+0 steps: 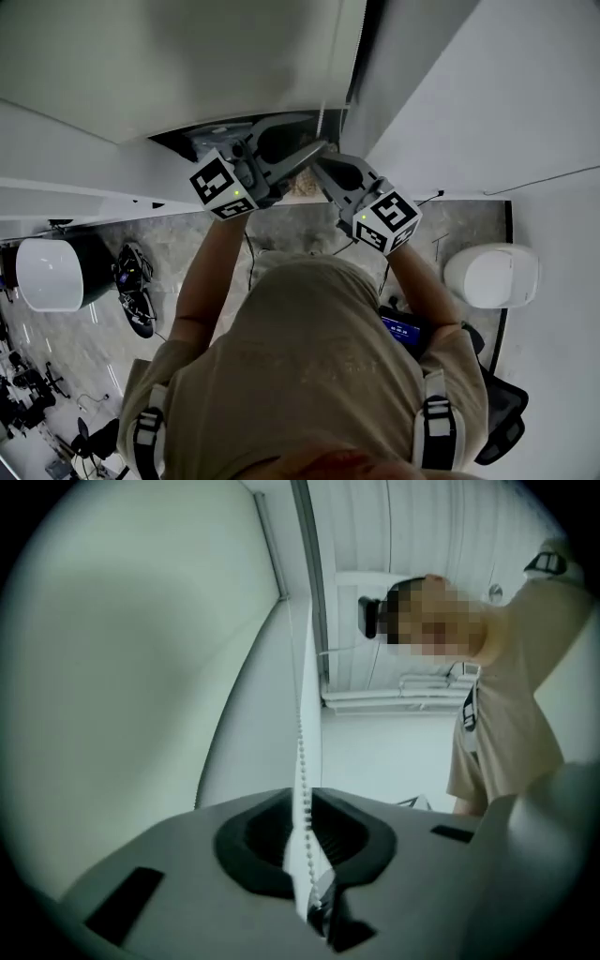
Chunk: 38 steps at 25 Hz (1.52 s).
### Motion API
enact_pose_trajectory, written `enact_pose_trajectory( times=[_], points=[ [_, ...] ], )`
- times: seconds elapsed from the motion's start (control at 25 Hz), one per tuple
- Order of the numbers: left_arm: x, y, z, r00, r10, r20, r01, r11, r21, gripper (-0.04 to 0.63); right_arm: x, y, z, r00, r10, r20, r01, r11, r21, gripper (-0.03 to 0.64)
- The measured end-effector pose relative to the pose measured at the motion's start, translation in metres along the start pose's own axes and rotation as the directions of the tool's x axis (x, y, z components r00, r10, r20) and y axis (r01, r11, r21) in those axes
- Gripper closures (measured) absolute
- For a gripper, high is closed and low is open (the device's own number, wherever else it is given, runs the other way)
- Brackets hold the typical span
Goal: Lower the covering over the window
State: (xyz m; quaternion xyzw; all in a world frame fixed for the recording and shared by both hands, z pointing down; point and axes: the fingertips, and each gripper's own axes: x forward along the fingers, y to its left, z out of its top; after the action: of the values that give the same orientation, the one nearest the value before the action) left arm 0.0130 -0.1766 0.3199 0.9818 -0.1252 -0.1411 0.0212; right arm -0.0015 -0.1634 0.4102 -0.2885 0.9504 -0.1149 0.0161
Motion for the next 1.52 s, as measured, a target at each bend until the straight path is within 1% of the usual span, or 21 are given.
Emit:
enact_pose_trajectory(
  times=[0.04,0.12,0.2,0.28,0.4,0.48,0.52,0.56,0.6,0.72,0.76,0.8,0.92,1.04,1.08,1.16,1.24,1.32,1.36,1.4,1.52],
  points=[
    [0.005,-0.001,-0.001,1.000,0.013,-0.022,-0.013,1.000,0.010,0.574,-0.001,-0.001,0.000,1.000,-0.006,0.002,0.006,1.000,0.002,0.607],
    [0.004,-0.001,-0.005,0.999,0.038,-0.030,-0.038,0.999,0.007,0.577,-0.003,-0.003,-0.003,1.000,-0.001,0.005,0.001,1.000,0.016,0.607],
    [-0.001,-0.001,-0.010,0.998,0.054,-0.028,-0.054,0.999,0.006,0.578,-0.009,0.002,0.004,0.997,0.052,0.052,-0.053,0.998,0.023,0.605],
    [-0.006,-0.006,-0.027,0.996,0.052,-0.076,-0.052,0.999,0.010,0.578,-0.023,0.006,0.029,0.983,0.081,0.164,-0.088,0.995,0.037,0.461],
    [-0.018,-0.016,-0.065,0.989,0.037,-0.144,-0.045,0.998,-0.053,0.578,-0.032,0.006,0.067,0.967,0.036,0.251,-0.038,0.999,0.003,0.458],
    [-0.022,-0.024,-0.079,0.989,0.033,-0.147,-0.046,0.995,-0.087,0.578,-0.025,0.009,0.076,0.972,0.022,0.232,-0.010,0.999,-0.052,0.461],
    [-0.022,-0.028,-0.082,0.989,0.031,-0.144,-0.045,0.995,-0.092,0.578,-0.021,0.010,0.079,0.975,0.016,0.222,0.001,0.997,-0.078,0.497],
    [-0.022,-0.033,-0.082,0.989,0.029,-0.142,-0.042,0.995,-0.090,0.578,-0.020,0.013,0.081,0.976,0.016,0.217,0.005,0.995,-0.096,0.578],
    [-0.022,-0.037,-0.081,0.989,0.023,-0.144,-0.036,0.996,-0.082,0.578,-0.020,0.015,0.082,0.976,0.020,0.218,0.003,0.995,-0.104,0.604],
    [-0.036,-0.038,-0.071,0.992,-0.018,-0.124,0.010,0.998,-0.063,0.574,-0.024,0.009,0.073,0.973,-0.003,0.232,0.027,0.995,-0.101,0.607],
    [-0.043,-0.032,-0.062,0.995,-0.017,-0.097,0.010,0.998,-0.068,0.477,-0.023,0.002,0.059,0.978,-0.019,0.206,0.038,0.995,-0.088,0.607],
    [-0.047,-0.024,-0.050,0.997,0.000,-0.071,-0.005,0.998,-0.066,0.437,-0.020,-0.004,0.041,0.987,-0.028,0.161,0.039,0.997,-0.065,0.607],
    [-0.028,-0.009,-0.014,0.999,0.040,-0.025,-0.041,0.999,-0.014,0.431,-0.010,-0.004,0.008,0.997,-0.022,0.072,0.025,0.999,-0.030,0.607],
    [0.001,-0.010,-0.002,0.998,0.041,-0.056,-0.039,0.999,0.035,0.443,-0.004,0.004,0.007,0.998,-0.018,0.065,0.023,0.997,-0.069,0.607],
    [0.004,-0.011,-0.005,0.996,0.051,-0.079,-0.047,0.997,0.053,0.564,-0.005,0.004,0.006,0.998,-0.017,0.067,0.021,0.998,-0.060,0.607],
    [0.004,-0.012,-0.009,0.993,0.069,-0.096,-0.063,0.996,0.067,0.577,-0.009,0.003,0.005,0.997,-0.012,0.071,0.015,0.999,-0.051,0.607],
    [0.000,-0.011,-0.013,0.991,0.085,-0.099,-0.076,0.993,0.091,0.578,-0.011,0.007,0.002,0.999,0.013,0.050,-0.009,0.996,-0.087,0.607],
    [-0.010,-0.004,-0.030,0.986,0.104,-0.127,-0.091,0.990,0.109,0.578,-0.008,0.014,-0.005,0.998,0.055,-0.003,-0.055,0.992,-0.116,0.590],
    [-0.018,0.000,-0.045,0.982,0.113,-0.150,-0.098,0.990,0.098,0.580,-0.007,0.015,-0.005,0.997,0.070,-0.017,-0.072,0.992,-0.107,0.490],
    [-0.026,0.003,-0.062,0.978,0.118,-0.173,-0.107,0.992,0.072,0.580,-0.008,0.015,0.001,0.997,0.075,-0.010,-0.076,0.993,-0.092,0.448],
    [-0.041,-0.003,-0.098,0.976,0.113,-0.188,-0.121,0.992,-0.030,0.580,-0.010,0.009,0.034,0.997,0.044,0.062,-0.039,0.995,-0.093,0.447]
  ],
)
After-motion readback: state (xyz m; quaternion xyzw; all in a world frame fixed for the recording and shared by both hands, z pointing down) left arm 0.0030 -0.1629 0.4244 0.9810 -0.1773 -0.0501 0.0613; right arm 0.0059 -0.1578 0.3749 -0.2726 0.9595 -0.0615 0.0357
